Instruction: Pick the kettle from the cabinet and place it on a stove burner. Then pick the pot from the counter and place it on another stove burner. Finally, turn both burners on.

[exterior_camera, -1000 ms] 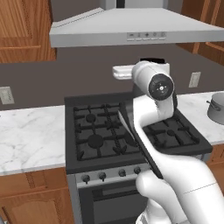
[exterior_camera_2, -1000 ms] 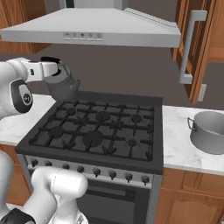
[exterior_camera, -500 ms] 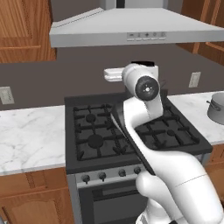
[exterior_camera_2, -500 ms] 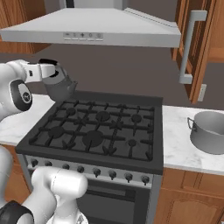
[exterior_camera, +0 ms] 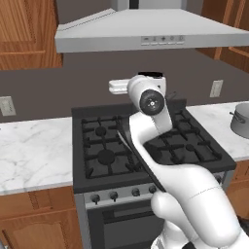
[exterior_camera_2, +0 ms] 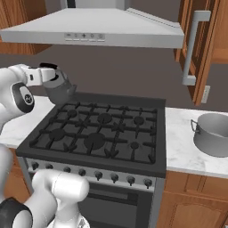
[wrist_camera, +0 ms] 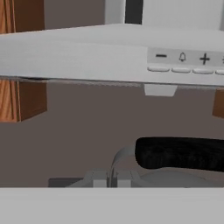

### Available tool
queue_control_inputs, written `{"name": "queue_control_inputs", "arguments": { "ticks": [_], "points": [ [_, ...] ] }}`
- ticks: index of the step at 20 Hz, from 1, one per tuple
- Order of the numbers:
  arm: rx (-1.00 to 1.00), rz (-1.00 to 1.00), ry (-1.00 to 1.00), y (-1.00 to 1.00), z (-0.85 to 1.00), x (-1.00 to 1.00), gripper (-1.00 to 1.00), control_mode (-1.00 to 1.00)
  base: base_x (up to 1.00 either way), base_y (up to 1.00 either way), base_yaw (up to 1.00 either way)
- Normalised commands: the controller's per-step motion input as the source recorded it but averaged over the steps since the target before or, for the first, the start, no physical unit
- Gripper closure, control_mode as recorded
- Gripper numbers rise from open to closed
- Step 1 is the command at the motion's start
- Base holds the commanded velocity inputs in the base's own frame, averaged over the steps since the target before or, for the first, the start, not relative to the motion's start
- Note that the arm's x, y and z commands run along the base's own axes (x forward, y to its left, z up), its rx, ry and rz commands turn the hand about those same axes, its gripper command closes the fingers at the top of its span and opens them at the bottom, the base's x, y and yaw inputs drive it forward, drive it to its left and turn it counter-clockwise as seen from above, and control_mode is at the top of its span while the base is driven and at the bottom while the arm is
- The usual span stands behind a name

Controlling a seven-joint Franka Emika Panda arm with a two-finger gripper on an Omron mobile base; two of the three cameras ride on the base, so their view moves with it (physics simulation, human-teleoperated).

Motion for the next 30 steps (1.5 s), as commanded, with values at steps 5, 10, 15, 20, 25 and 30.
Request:
{"name": "queue_control_inputs", "arguments": {
  "ticks": [5, 10, 15, 20, 25, 30],
  "points": [
    [0.0, 0.0, 0.0, 0.19, -0.13, 0.3, 1.0, -1.0, 0.0, 0.0, 0.0],
    [0.0, 0.0, 0.0, 0.19, -0.19, 0.31, 1.0, -1.0, 0.0, 0.0, 0.0],
    [0.0, 0.0, 0.0, 0.25, -0.18, 0.32, 1.0, -1.0, 0.0, 0.0, 0.0],
    [0.0, 0.0, 0.0, 0.22, -0.16, 0.3, 1.0, -1.0, 0.0, 0.0, 0.0],
    [0.0, 0.0, 0.0, 0.18, -0.17, 0.25, 1.0, -1.0, 0.0, 0.0, 0.0],
    [0.0, 0.0, 0.0, 0.19, -0.17, 0.22, 1.0, -1.0, 0.0, 0.0, 0.0]
  ]
}}
